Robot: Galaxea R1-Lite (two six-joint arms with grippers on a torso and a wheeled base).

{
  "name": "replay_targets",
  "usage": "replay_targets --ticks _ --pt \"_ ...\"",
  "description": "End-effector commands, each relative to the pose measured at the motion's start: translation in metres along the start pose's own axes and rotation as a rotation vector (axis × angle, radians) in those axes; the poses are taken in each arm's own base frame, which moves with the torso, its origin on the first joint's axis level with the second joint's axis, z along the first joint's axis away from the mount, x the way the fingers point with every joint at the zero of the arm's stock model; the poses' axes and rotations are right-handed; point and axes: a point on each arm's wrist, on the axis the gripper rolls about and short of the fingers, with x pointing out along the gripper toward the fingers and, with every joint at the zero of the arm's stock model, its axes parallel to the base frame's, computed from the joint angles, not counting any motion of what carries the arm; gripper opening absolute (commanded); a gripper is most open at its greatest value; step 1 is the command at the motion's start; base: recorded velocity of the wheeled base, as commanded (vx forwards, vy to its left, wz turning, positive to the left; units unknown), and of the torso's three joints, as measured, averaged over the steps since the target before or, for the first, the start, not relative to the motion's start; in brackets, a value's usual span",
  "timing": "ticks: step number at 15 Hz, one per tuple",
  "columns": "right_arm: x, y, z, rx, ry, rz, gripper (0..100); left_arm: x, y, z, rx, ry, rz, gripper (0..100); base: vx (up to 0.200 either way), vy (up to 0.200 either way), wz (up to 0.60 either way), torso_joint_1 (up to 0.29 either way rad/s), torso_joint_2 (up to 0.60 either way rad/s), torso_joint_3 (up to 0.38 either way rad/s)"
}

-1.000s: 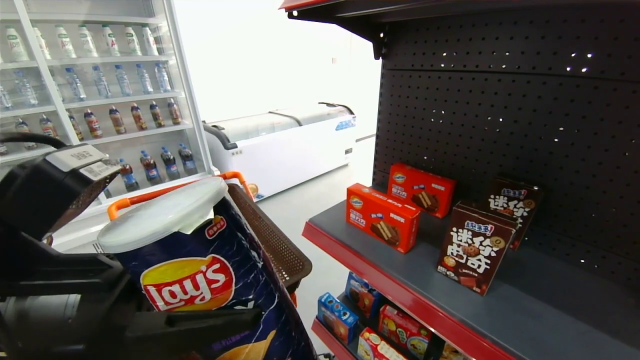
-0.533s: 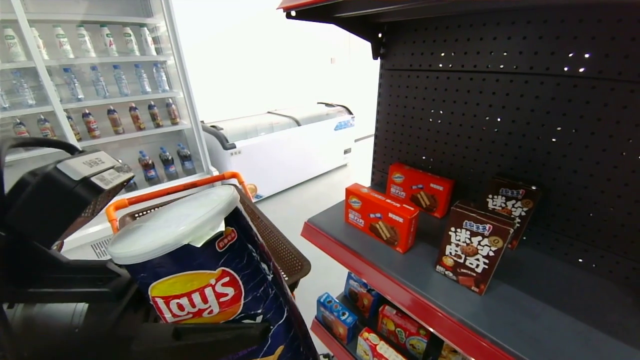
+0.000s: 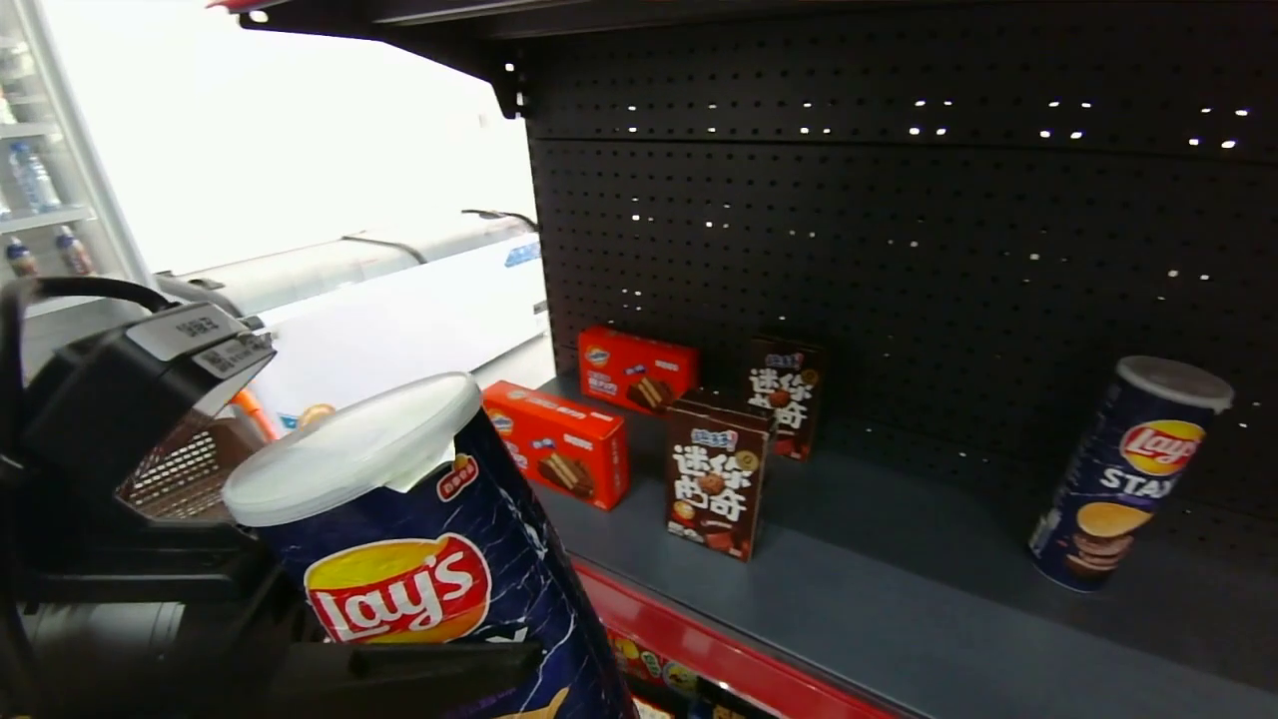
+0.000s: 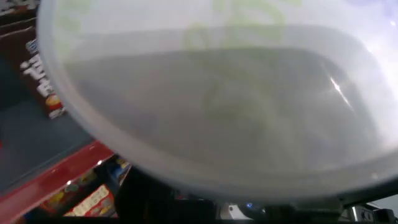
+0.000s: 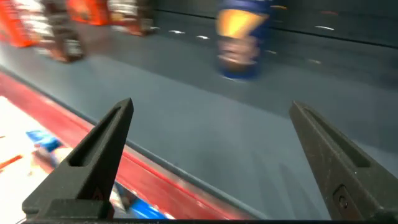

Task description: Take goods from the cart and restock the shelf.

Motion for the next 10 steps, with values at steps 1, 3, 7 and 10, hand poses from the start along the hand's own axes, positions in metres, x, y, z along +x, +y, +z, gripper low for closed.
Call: replay_targets --ticks 1,3,7,10 --pt "0.0 0.0 0.0001 0.0 0.0 0.001 100 0.0 0.0004 -0.0005 -0.002 0.001 0.002 0 0.0 0.0 -0.6 -0.002 0.01 0.012" --pt "0.0 0.0 0.0001 0.0 0.0 0.001 100 -0.0001 0.0007 -0.001 -0.004 0.002 0.003 0 0.0 0.0 -0.6 0.002 0.0 -0.002" --pt "0.0 0.0 0.0001 0.0 0.0 0.001 100 -0.0002 0.0014 -0.0011 -0.006 0.003 0.006 0 0.0 0.0 -0.6 0.002 0.0 0.004" --pt "0.0 0.0 0.0001 0.0 0.0 0.001 100 -0.0003 0.0018 -0.0024 -0.009 0.005 0.008 0 0.0 0.0 -0.4 -0.002 0.0 0.003"
